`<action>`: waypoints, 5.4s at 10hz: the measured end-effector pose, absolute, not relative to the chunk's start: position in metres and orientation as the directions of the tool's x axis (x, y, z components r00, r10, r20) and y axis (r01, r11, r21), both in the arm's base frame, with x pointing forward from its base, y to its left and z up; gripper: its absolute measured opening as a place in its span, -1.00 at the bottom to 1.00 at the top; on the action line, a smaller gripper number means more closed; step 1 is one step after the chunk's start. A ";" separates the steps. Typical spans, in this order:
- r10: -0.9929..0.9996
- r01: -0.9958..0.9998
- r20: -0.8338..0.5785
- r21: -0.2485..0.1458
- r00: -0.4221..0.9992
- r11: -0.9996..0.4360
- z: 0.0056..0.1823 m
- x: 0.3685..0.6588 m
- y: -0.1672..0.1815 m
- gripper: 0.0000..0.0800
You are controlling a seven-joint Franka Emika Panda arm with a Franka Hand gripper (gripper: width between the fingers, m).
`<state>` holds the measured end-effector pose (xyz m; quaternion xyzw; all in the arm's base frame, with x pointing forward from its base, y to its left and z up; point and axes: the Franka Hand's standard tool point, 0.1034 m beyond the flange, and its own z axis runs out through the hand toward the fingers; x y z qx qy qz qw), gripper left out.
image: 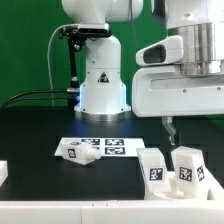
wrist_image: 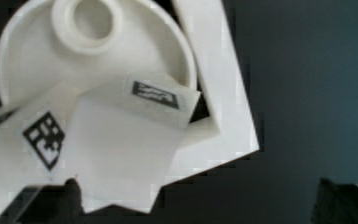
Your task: Assemble stool
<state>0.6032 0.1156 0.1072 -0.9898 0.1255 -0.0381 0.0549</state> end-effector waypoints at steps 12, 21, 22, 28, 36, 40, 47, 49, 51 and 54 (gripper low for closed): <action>0.695 0.693 0.052 0.055 0.717 -0.719 0.075 0.596 0.107 0.62; 0.149 0.149 0.069 0.007 0.986 -0.989 0.076 0.598 0.107 -0.17; -0.047 -0.046 0.074 -0.025 0.996 -0.999 0.077 0.599 0.108 -0.17; -0.564 -0.560 0.036 -0.091 0.825 -0.824 0.074 0.597 0.111 -0.16; -0.995 -0.993 -0.078 -0.100 0.064 -0.056 0.073 0.595 0.120 -0.16; -0.899 -0.904 -0.165 -0.068 -0.406 0.421 0.072 0.595 0.125 -0.16; -0.969 -0.976 -0.169 -0.093 -0.180 0.197 0.082 0.595 0.128 0.61; -0.980 -0.987 -0.157 -0.123 0.120 -0.101 0.095 0.600 0.132 0.62; -0.962 -0.965 -0.137 -0.143 0.238 -0.219 0.093 0.599 0.131 0.62; -0.845 -0.843 -0.077 -0.158 0.529 -0.514 0.096 0.599 0.133 0.62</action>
Offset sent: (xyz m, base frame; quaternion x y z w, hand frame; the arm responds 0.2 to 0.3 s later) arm 0.0000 0.0000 0.0000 0.0000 0.0000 -0.1938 0.9810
